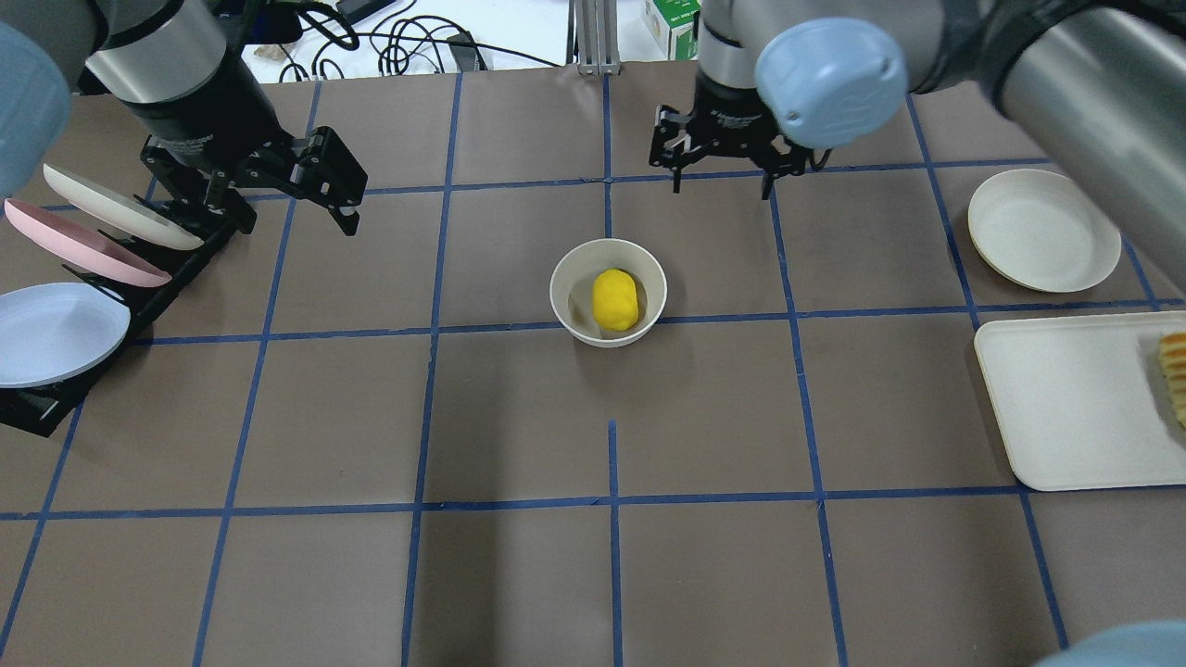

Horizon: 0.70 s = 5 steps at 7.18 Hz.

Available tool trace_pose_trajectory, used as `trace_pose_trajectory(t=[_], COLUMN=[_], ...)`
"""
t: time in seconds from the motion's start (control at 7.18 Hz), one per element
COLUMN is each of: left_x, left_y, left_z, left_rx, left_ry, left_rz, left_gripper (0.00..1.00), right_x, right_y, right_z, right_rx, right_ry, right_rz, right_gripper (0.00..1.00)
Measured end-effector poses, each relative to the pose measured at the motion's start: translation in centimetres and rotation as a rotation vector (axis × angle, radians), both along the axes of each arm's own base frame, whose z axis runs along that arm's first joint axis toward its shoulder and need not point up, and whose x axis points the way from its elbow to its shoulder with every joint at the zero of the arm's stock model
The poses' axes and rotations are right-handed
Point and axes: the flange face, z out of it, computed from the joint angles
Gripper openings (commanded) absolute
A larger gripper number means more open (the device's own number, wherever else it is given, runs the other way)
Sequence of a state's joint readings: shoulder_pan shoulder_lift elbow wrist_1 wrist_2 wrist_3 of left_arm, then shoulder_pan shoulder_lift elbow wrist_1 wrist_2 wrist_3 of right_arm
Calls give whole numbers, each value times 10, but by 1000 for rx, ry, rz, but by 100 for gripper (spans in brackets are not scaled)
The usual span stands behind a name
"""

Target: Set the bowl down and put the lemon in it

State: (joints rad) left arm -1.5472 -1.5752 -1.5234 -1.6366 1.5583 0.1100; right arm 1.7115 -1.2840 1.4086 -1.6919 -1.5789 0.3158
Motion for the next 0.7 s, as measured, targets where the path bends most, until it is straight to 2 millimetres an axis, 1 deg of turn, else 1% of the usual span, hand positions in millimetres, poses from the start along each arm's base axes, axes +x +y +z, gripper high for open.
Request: trace_pose_trajectory(t=[0.14,0.28,0.42,0.56,0.7], left_x=[-1,-1,-1,-1,-1], left_y=[0,0,1,1,1], left_z=[0,0,0,1,1], left_rx=[0,0,-1,-2,-3], left_ry=[0,0,1,2,2], left_rz=[-1,-1,-2,-2,-2], left_gripper=[100,100,100,100,100], right_x=[-32,-56,-73,-82,-86], right_y=[16,31,42,49,55], right_z=[33,59,70,72,76], right_rx=[2,-3,20,53,61], right_ry=[2,-1,-6,-10,-12], right_rz=[28,68,74,71,68], right_gripper=[100,100,100,100,100])
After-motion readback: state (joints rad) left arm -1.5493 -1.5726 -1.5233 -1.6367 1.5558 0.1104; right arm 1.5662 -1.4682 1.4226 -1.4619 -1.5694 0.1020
